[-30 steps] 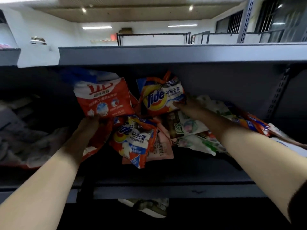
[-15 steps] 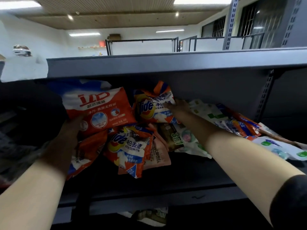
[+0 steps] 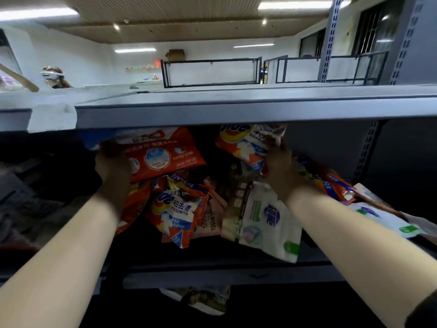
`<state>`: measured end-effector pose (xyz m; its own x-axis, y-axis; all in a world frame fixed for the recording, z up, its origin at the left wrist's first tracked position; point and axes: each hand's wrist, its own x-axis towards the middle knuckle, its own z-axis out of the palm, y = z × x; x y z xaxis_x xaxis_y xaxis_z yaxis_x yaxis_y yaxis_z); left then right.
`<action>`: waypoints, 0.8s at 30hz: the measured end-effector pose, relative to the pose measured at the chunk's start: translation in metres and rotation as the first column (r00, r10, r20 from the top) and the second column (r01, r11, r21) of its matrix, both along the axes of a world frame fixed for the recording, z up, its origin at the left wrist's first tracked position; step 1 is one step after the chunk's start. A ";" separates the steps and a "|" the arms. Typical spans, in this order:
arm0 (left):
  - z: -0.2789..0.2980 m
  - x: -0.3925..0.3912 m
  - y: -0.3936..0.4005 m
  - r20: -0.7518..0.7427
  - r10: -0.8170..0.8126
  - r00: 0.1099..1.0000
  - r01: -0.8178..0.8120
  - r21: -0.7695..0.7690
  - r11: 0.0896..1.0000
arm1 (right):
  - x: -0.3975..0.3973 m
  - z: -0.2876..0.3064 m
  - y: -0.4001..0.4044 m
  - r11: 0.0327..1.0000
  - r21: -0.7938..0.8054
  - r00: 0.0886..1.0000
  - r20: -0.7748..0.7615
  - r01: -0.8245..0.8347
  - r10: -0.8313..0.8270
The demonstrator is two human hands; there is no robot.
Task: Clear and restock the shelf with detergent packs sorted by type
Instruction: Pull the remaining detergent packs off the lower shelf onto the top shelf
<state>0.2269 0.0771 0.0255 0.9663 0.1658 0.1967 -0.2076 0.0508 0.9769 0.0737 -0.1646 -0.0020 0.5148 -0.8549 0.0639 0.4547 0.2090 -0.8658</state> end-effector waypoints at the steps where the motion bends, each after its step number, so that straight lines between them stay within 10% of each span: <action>1: -0.004 -0.007 -0.003 -0.010 -0.014 1.000 0.014 -0.028 1.000 | -0.006 -0.006 -0.002 1.000 0.008 0.999 0.042 0.010 -0.011; 7: -0.035 -0.021 -0.011 0.108 -0.036 0.994 0.045 -0.085 0.995 | -0.035 -0.080 0.015 0.999 0.035 0.998 0.055 -0.024 0.022; 24: -0.019 -0.073 -0.023 0.114 -0.095 0.989 0.113 -0.168 0.979 | -0.068 -0.038 0.004 0.980 0.081 0.983 0.050 -0.182 0.178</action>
<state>0.1544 0.0543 0.0064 0.9556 0.1061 0.2751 -0.2932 0.2445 0.9243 0.0061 -0.1605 -0.0399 0.6592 -0.7517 0.0197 0.4385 0.3630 -0.8222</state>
